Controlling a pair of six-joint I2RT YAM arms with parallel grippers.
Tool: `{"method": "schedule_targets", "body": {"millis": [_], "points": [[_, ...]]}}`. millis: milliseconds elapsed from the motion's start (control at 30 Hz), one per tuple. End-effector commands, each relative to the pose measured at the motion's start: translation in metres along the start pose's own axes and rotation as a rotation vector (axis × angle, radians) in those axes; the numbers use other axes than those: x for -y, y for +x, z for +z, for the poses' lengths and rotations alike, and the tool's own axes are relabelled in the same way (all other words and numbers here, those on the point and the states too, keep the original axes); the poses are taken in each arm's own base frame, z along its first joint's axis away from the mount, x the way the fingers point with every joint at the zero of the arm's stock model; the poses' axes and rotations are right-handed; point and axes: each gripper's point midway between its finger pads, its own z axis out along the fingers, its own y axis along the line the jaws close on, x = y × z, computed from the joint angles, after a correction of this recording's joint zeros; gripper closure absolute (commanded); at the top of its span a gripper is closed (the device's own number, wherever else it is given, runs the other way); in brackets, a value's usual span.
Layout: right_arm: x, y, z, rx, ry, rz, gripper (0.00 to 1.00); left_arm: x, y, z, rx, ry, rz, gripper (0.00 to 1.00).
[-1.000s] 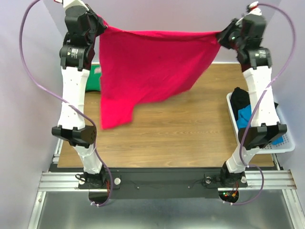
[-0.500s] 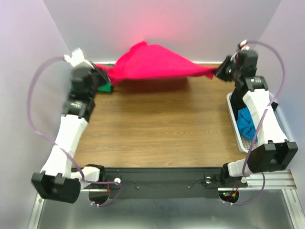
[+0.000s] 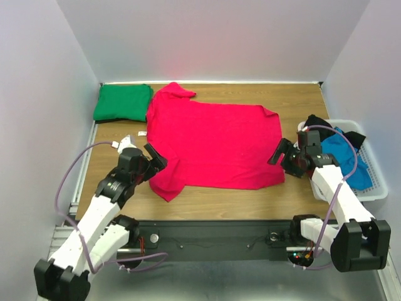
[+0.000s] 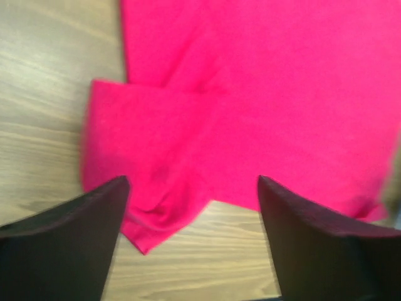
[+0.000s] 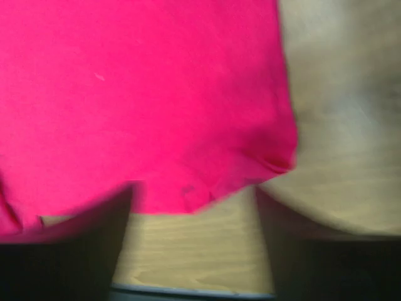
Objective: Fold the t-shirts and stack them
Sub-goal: Flatten the tshirt out
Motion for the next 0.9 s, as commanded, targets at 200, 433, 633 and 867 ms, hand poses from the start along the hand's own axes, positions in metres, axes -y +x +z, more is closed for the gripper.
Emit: {"method": "schedule_targets", "body": {"millis": [200, 433, 633, 867], "points": [[-0.004, -0.033, -0.031, 0.135, 0.032, 0.003, 0.0, 0.026, -0.049, -0.061, 0.17, 0.069, -0.13, 0.01], [-0.034, -0.026, -0.021, 0.062, -0.136, -0.049, 0.0, 0.036, -0.031, 0.007, 0.006, -0.061, -0.045, 0.01], [-0.045, -0.009, 0.011, -0.012, -0.246, -0.038, 0.0, 0.017, -0.015, 0.053, -0.05, -0.314, -0.006, 0.02], [-0.016, 0.009, 0.052, -0.087, -0.137, -0.02, 0.0, -0.006, 0.012, 0.084, -0.089, -0.375, -0.069, 0.02]]}}
